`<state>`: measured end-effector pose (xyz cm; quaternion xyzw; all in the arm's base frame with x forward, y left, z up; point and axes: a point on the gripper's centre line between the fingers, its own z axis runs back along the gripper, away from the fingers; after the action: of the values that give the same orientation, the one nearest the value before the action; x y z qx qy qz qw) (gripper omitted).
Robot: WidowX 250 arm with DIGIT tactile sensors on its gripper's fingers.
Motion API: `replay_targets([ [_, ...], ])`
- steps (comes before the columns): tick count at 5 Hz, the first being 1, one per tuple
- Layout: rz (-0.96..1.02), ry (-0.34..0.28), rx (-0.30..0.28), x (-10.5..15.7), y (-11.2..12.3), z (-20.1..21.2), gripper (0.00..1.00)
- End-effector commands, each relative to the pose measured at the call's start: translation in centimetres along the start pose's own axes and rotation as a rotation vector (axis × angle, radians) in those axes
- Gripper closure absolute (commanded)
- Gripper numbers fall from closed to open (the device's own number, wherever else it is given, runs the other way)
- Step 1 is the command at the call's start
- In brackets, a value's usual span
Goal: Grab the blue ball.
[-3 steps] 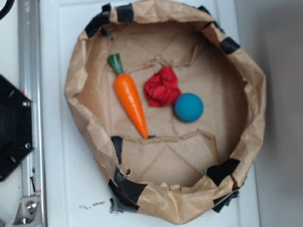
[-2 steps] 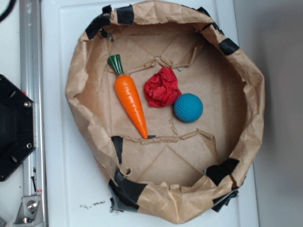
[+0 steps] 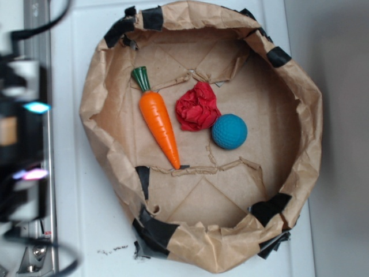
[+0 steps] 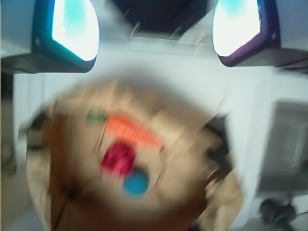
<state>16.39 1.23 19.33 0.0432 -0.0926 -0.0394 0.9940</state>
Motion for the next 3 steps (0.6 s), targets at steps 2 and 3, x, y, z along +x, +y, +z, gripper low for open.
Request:
replay_targets([
  [2, -0.085, 0.024, -0.101, 11.0, 2.8, -10.3, 0.0],
  [3, -0.16, 0.062, -0.129, 11.0, 1.6, -13.6, 0.0],
])
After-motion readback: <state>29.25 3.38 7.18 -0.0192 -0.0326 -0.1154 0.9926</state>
